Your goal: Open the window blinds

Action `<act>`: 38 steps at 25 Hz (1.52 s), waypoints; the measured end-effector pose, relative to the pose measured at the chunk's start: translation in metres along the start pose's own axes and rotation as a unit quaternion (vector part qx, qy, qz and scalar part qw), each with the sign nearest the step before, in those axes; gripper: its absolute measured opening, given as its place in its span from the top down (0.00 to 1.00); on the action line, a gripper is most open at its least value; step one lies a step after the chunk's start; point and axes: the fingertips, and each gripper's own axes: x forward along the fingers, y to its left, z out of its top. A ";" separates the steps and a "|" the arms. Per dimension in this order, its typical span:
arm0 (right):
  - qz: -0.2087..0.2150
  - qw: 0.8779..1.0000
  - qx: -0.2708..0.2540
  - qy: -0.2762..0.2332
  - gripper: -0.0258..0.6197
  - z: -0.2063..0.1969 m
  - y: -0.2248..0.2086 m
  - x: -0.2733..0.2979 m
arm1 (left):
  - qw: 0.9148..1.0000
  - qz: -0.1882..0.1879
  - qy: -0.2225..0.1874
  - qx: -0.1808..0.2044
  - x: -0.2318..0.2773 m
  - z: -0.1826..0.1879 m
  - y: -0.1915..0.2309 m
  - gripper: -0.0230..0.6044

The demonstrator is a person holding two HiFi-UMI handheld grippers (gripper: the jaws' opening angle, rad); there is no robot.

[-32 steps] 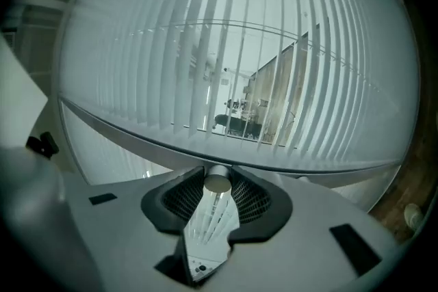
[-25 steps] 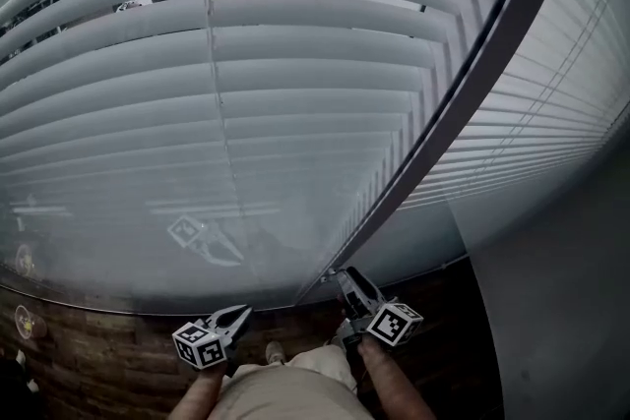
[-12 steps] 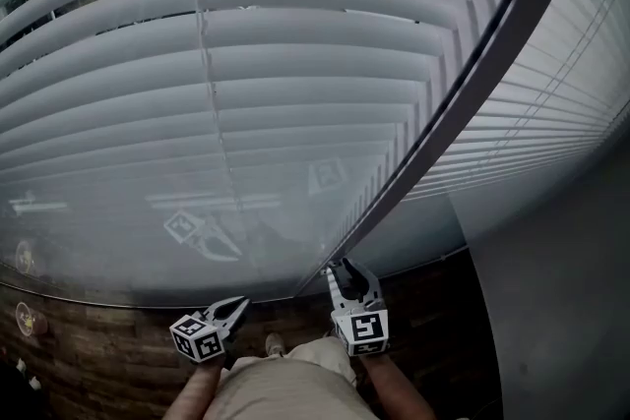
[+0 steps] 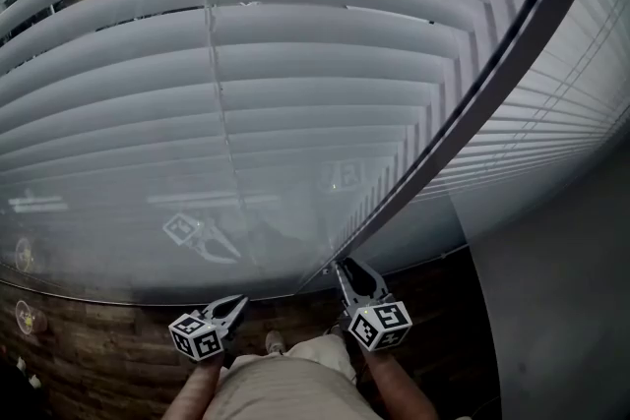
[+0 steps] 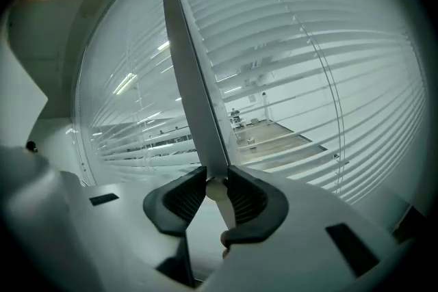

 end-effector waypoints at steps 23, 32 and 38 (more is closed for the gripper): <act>0.119 0.896 0.427 -0.020 0.81 0.004 -0.020 -0.003 | 1.000 -0.002 0.000 -0.001 -0.007 0.003 -0.012 0.94; 0.141 0.914 0.380 -0.037 0.81 0.018 -0.010 -0.003 | 1.000 -0.004 -0.006 0.006 -0.008 0.012 -0.017 0.94; 0.081 0.963 0.252 -0.046 0.70 0.012 -0.021 -0.026 | 1.000 0.003 -0.022 0.008 -0.017 0.015 -0.007 0.94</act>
